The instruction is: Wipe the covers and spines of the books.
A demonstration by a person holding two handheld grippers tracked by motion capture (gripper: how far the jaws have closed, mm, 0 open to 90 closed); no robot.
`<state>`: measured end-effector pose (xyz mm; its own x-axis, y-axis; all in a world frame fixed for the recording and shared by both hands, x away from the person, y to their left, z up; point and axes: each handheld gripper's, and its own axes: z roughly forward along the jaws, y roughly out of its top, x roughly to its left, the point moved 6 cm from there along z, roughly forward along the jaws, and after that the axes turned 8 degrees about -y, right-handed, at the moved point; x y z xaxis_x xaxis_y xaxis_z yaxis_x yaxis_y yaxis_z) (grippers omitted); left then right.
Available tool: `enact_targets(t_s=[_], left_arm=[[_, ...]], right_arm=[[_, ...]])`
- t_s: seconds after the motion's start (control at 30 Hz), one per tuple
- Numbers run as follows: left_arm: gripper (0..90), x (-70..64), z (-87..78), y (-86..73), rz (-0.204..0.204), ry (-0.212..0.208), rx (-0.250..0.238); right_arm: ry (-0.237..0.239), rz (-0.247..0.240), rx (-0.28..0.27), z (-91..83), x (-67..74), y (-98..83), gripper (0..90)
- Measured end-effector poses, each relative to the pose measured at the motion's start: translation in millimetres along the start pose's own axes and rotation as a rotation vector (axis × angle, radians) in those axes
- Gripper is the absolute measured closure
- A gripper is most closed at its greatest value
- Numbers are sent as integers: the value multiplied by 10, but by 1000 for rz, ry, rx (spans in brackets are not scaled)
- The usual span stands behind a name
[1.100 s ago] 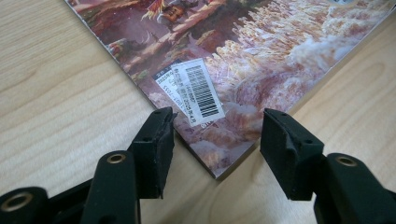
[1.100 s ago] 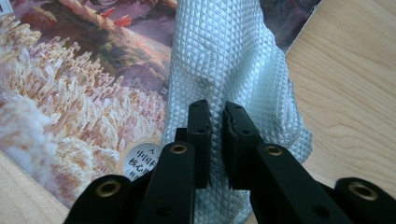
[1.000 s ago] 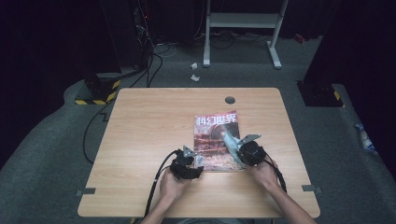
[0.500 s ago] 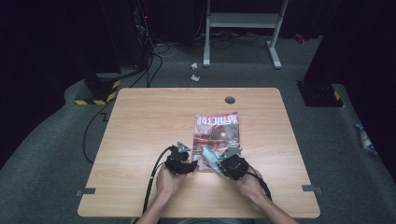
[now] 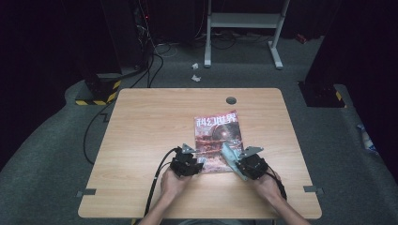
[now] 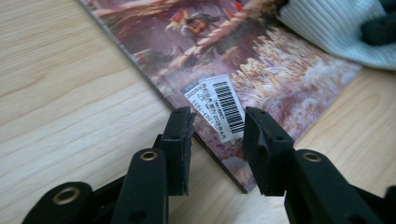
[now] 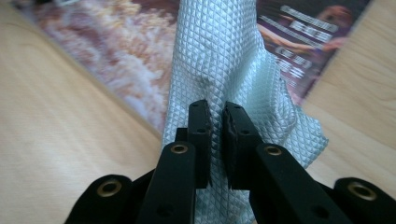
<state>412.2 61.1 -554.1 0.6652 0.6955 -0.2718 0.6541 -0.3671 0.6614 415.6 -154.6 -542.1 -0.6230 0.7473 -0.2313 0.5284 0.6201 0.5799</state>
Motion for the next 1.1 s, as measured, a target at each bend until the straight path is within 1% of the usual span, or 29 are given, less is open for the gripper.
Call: enact_targets(t_s=[0.03,0.07,0.1,0.13,0.17,0.2,0.27,0.3,0.33,0.37,0.4,0.43,0.47,0.5,0.53,0.57,0.6,0.63,0.67,0.7,0.73,0.77,0.8,0.83,0.87,0.9,0.93,1.03,1.1], left_arm=[[614,-18,15,11,4,-4,4],[613,-26,21,21,13,-10,18],[609,-33,30,34,7,-9,24],[585,-21,30,48,7,0,30],[580,-6,26,59,-1,8,23],[571,23,18,68,-10,19,16],[570,96,3,85,-34,27,13],[569,137,-2,95,-41,35,6],[570,176,-3,100,-52,39,1],[569,214,3,102,-61,45,1],[564,272,3,112,-79,46,-15],[564,272,3,112,-79,46,-15],[564,297,-1,120,-76,53,-8],[561,318,-1,136,-67,65,7],[535,348,16,179,-74,69,14],[527,348,16,179,-74,69,14],[514,373,43,219,-73,62,27],[504,373,43,219,-73,62,27],[493,380,58,239,-74,63,30],[493,392,68,259,-75,66,28],[484,397,74,270,-91,61,13],[484,414,78,275,-97,56,13],[480,432,79,276,-102,57,8],[480,446,80,282,-112,64,-2],[455,479,81,291,-125,66,-16],[447,479,81,291,-125,66,-16],[441,493,82,297,-127,65,-15],[420,522,110,345,-107,83,10],[406,531,136,371,-101,87,4]], right_arm=[[-12,0,6,7,-38,-1,823],[-25,3,12,15,-75,-1,823],[-34,9,15,23,-107,0,823],[-37,17,18,29,-133,2,823],[-42,29,25,30,-143,3,823],[-59,22,32,27,-125,16,824],[-63,17,33,24,-108,23,824],[-47,23,32,26,-85,32,824],[-33,24,30,30,-54,48,824],[-25,14,28,35,-17,69,824],[-2,-4,20,53,84,123,824],[-2,-4,20,53,84,123,824],[8,-15,13,65,139,154,824],[22,-20,7,77,198,186,824],[42,-38,-2,99,311,254,823],[50,-56,-3,109,365,291,824],[61,-66,-4,120,423,329,824],[61,-66,-4,120,423,329,824],[90,-80,-16,148,539,405,824],[90,-80,-16,148,539,405,824],[104,-99,-24,169,648,474,823],[104,-99,-24,169,648,474,823],[120,-117,-32,184,743,531,823],[120,-117,-32,184,743,531,823],[136,-127,-38,196,822,571,824],[136,-127,-38,196,822,571,824],[149,-127,-45,204,883,603,824],[157,-129,-49,211,921,626,824],[161,-131,-56,213,944,633,824]])
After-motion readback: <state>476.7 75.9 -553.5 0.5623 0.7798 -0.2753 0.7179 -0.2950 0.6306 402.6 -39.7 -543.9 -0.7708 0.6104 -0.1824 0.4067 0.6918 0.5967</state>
